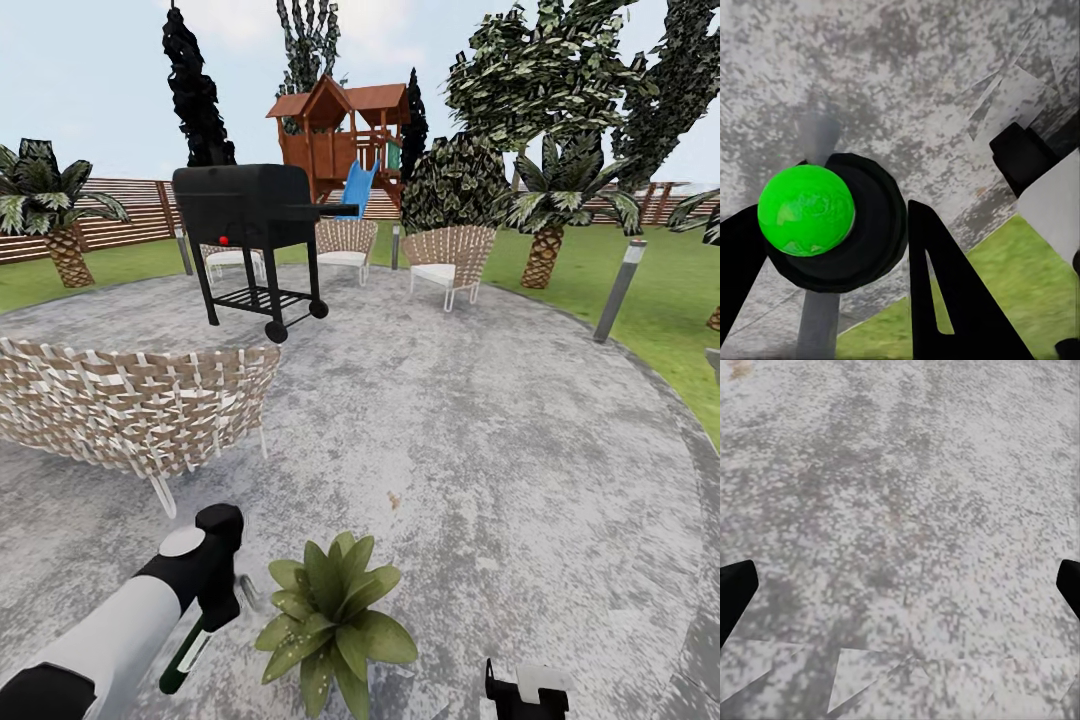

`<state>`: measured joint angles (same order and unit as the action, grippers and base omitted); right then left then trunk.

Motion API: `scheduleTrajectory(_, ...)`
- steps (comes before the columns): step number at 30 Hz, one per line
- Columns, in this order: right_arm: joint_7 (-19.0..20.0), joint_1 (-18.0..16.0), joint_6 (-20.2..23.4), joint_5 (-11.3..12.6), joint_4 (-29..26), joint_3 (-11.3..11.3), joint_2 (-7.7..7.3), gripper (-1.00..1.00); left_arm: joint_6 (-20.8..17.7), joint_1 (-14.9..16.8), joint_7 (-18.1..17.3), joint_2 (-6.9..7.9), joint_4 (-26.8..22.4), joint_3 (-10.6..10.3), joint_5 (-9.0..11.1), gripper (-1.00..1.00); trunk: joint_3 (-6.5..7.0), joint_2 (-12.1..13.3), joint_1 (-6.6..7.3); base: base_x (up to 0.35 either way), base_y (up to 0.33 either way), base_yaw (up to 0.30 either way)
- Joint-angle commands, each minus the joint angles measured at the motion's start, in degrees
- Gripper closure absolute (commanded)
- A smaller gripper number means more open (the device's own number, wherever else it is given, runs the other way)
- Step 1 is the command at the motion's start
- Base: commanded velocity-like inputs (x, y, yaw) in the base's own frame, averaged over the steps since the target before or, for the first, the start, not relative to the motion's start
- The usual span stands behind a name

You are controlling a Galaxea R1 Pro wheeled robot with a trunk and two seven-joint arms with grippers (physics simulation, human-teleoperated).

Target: Pick up the pesticide atomizer in the garden and spray insectifuge to fully cover both potted plants in the garden.

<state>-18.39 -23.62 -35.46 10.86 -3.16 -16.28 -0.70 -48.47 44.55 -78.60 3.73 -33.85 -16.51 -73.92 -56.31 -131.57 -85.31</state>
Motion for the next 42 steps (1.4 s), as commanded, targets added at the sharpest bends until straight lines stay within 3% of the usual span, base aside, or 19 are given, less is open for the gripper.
scheduleTrajectory(1,-0.2,0.0,-0.1,0.5,0.0,-0.5,-0.01,-1.00,-0.5,-0.2,-0.5,0.16,0.0,-0.3,-0.2,1.00,-0.05,0.0,0.01,0.000,0.000,0.000)
scheduleTrajectory(9,-0.2,0.0,-0.1,0.5,0.0,-0.5,-0.01,-1.00,-0.4,-3.6,0.0,0.97,1.8,-0.4,-0.2,1.00,-0.05,0.0,0.01,0.000,0.000,0.000)
scheduleTrajectory(16,-0.2,0.0,-0.1,0.3,0.0,-0.5,-0.18,-1.00,-0.6,-3.8,0.3,2.71,1.9,1.1,-0.2,1.00,-0.05,0.0,0.01,0.000,0.000,0.000)
scheduleTrajectory(23,-0.2,0.0,-0.1,0.3,0.0,-0.5,-0.18,-1.00,-0.7,-3.8,0.8,2.91,2.8,1.2,0.0,1.00,-0.05,0.0,0.01,0.000,0.000,0.000)
scheduleTrajectory(26,-0.2,0.0,-0.1,0.3,0.0,-0.5,-0.18,-1.00,-0.7,-3.9,2.3,2.80,5.4,1.2,2.2,1.00,-0.05,0.0,0.01,0.000,0.000,0.000)
scheduleTrajectory(30,-0.2,0.0,-0.1,0.4,0.0,-0.5,-0.06,-1.00,-0.7,-3.9,6.8,2.56,5.6,1.4,6.7,1.00,-0.05,0.0,0.01,0.000,0.000,0.002)
scheduleTrajectory(34,-0.2,0.0,-0.1,0.4,0.0,-0.6,-0.01,-1.00,-0.7,-3.8,7.0,2.27,5.2,1.5,7.1,1.00,-0.05,0.0,0.01,0.000,0.000,0.231)
scheduleTrajectory(37,-0.2,0.0,-0.1,0.4,0.0,-0.5,-0.01,-1.00,-0.6,-3.7,7.1,2.15,4.7,4.0,7.7,1.00,-0.05,0.0,0.01,-0.060,-0.134,0.220)
scheduleTrajectory(42,-0.2,0.0,-0.1,0.4,0.0,-0.5,-0.01,-1.00,-0.6,-3.7,7.1,2.01,2.8,4.6,7.7,1.00,-0.05,0.0,0.01,-0.041,-0.251,0.028)
